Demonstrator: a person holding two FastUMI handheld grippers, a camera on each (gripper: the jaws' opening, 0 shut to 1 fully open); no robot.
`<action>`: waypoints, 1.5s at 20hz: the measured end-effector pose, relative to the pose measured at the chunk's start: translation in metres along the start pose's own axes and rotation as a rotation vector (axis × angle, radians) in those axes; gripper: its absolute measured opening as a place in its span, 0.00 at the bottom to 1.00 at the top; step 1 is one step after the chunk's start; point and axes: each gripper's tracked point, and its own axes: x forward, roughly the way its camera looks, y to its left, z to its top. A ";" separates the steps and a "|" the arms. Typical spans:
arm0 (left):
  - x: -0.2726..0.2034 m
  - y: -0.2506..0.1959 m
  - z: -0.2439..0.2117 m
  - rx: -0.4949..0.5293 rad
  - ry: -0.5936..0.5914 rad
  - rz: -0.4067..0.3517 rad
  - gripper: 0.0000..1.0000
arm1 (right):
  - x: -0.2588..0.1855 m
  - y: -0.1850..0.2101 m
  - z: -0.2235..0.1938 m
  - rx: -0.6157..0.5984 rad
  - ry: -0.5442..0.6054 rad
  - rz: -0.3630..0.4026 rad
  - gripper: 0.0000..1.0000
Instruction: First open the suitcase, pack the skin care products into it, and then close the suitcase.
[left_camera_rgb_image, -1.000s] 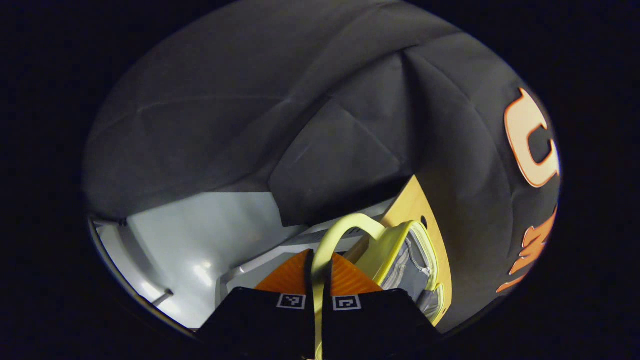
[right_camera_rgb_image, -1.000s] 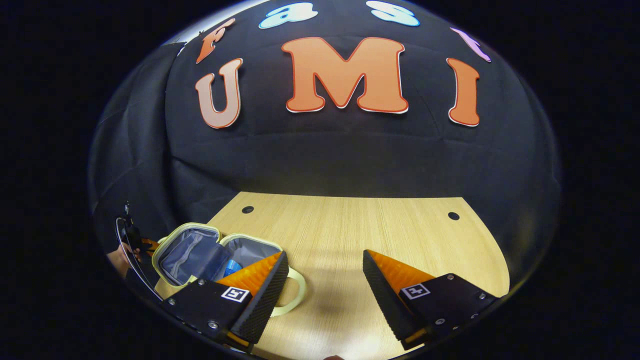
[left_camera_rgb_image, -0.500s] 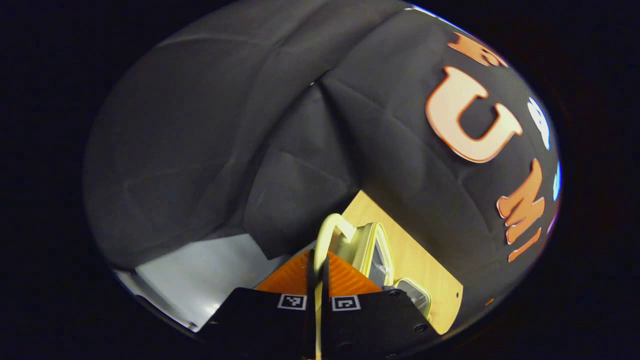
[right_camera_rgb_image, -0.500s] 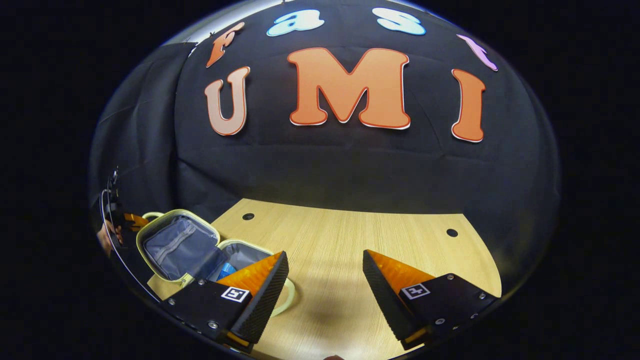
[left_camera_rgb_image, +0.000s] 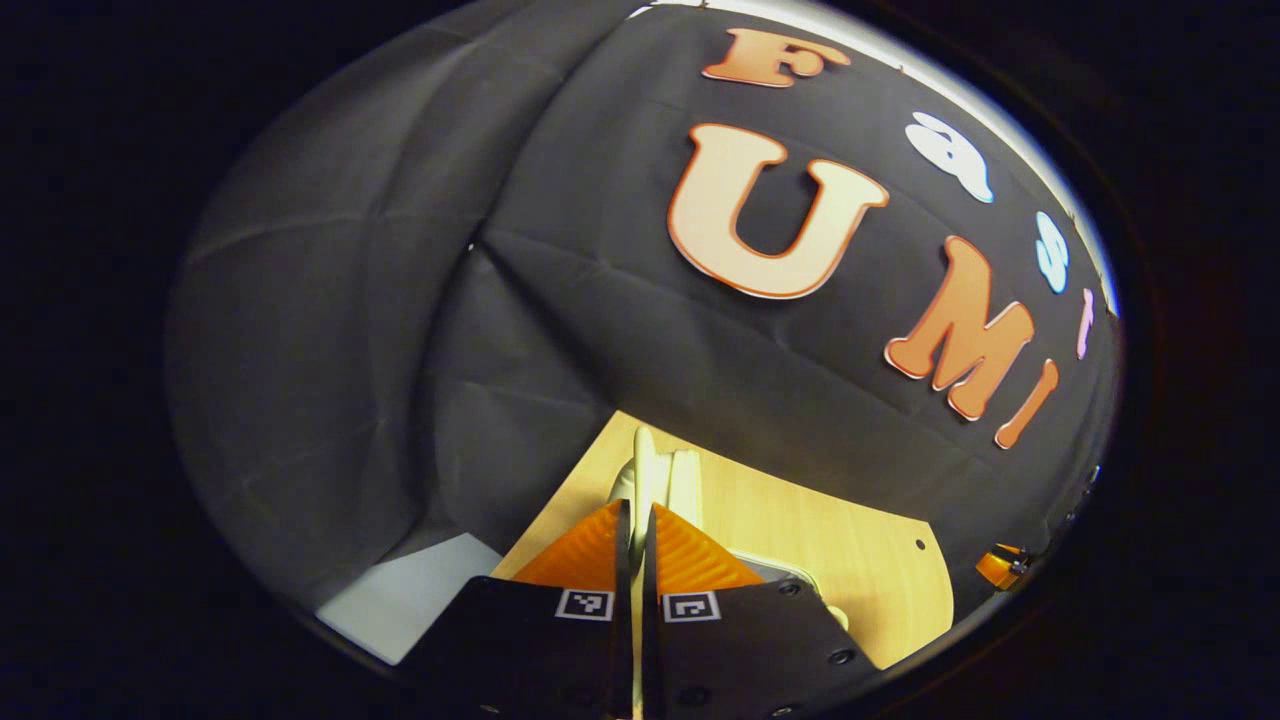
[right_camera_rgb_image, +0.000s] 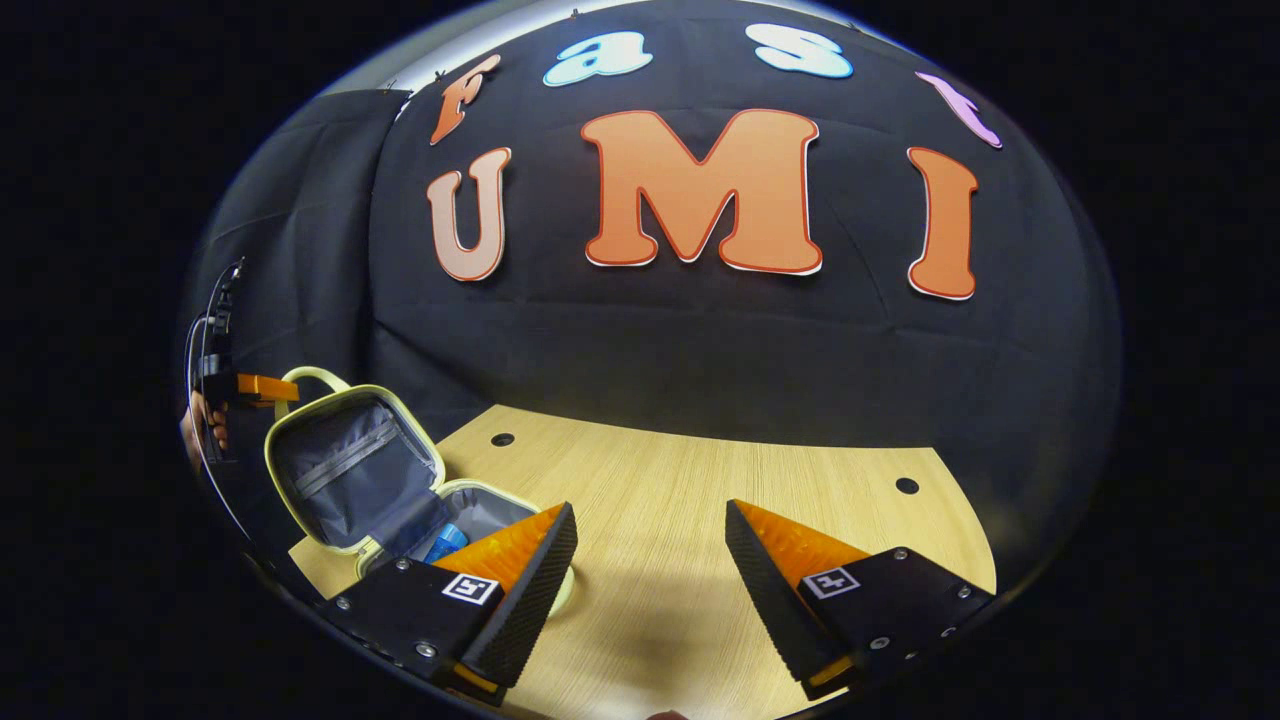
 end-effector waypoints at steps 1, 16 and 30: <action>0.000 -0.013 0.000 0.028 -0.005 -0.001 0.04 | 0.000 -0.004 0.000 0.000 -0.008 0.001 0.95; -0.019 -0.196 -0.048 0.095 0.029 -0.209 0.04 | -0.018 -0.058 0.002 0.043 -0.063 -0.004 0.95; -0.001 -0.302 -0.180 0.086 0.251 -0.343 0.04 | -0.026 -0.103 -0.025 0.102 -0.025 -0.018 0.95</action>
